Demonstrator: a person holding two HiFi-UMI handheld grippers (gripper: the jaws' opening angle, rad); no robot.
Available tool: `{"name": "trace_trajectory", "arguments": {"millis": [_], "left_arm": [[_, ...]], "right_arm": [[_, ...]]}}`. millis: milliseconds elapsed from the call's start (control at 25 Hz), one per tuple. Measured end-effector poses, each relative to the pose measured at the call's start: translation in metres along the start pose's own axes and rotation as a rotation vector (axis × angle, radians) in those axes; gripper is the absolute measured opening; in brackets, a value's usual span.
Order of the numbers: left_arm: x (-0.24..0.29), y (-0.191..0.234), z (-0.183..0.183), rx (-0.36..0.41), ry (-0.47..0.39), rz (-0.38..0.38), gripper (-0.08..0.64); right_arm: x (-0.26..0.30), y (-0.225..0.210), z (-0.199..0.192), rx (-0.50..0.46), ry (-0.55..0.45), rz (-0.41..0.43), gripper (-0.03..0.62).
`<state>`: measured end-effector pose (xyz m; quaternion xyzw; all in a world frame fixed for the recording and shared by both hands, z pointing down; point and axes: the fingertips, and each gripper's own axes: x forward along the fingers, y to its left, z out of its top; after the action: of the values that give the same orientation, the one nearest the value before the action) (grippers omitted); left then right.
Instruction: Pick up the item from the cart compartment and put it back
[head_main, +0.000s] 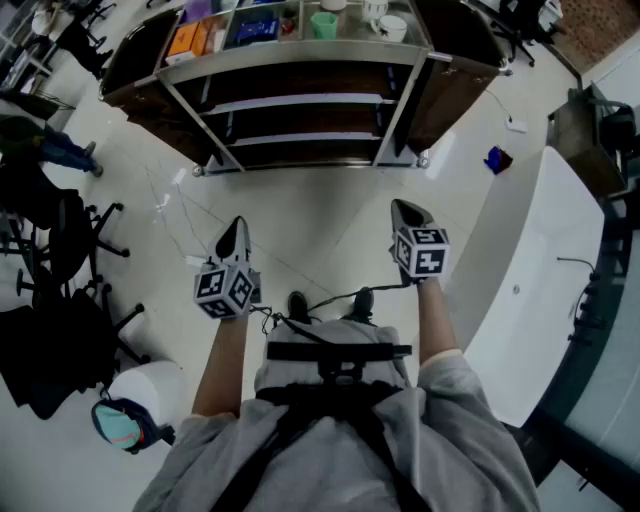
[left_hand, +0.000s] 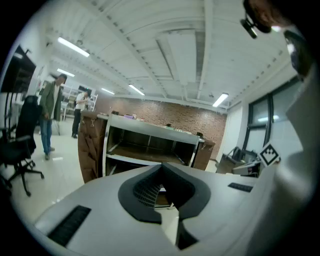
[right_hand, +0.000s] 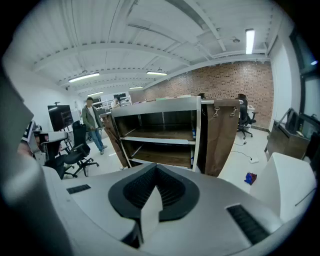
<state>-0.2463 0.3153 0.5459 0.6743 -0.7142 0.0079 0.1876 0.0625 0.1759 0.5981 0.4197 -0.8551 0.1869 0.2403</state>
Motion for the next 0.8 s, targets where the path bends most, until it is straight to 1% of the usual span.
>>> {"name": "trace_trajectory", "arguments": {"millis": [80,200,400,560,680,800], "left_arm": [[0.004,-0.007,0.003,0.042,0.021,0.022,0.002],[0.011,-0.016,0.005,0.079,0.036,0.041,0.002],[0.021,-0.043,0.007,0.123,0.048,0.033,0.002],[0.029,-0.07,0.008,0.129,0.044,0.027,0.002],[0.033,-0.09,0.012,0.118,0.018,0.029,0.002],[0.04,-0.11,0.022,0.128,-0.009,0.029,0.002]], "right_arm": [[-0.005,-0.001,0.006,0.015,-0.018,0.016,0.009],[-0.011,-0.002,0.011,0.029,-0.035,0.038,0.009],[-0.018,-0.012,0.011,0.031,-0.033,0.065,0.009],[-0.022,-0.026,0.011,0.014,-0.024,0.079,0.009],[-0.03,-0.035,0.016,-0.019,-0.025,0.101,0.009],[-0.036,-0.044,0.023,-0.045,-0.037,0.126,0.009]]}}
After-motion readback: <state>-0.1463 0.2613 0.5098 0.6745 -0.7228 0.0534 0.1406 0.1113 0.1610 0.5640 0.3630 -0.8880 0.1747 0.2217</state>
